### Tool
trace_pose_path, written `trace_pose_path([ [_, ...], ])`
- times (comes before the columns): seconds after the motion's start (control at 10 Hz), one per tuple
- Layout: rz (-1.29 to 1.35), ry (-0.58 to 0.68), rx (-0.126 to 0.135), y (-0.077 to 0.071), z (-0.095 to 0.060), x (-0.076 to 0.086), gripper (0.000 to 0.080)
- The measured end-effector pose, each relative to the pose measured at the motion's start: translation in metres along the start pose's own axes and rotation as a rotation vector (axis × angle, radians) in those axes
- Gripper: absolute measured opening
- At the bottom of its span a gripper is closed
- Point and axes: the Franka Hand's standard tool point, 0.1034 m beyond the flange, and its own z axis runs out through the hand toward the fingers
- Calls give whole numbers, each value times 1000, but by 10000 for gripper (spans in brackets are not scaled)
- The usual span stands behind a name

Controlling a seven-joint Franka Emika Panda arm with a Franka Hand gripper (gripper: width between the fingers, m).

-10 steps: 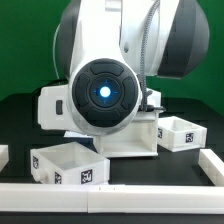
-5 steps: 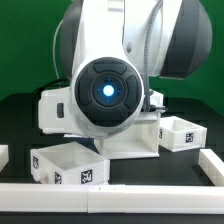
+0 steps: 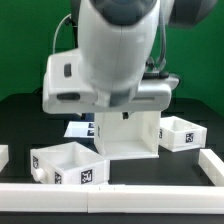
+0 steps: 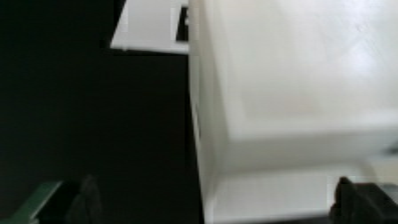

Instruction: Assemble drawer

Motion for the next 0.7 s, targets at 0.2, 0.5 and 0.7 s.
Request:
trace_pose_path([
  [0.2, -34, 128, 8, -1, -23, -19, 649],
  [0.5, -66, 353, 21, 1, -36, -52, 649],
  [0.7, -54, 562, 20, 2, -18, -63, 649],
])
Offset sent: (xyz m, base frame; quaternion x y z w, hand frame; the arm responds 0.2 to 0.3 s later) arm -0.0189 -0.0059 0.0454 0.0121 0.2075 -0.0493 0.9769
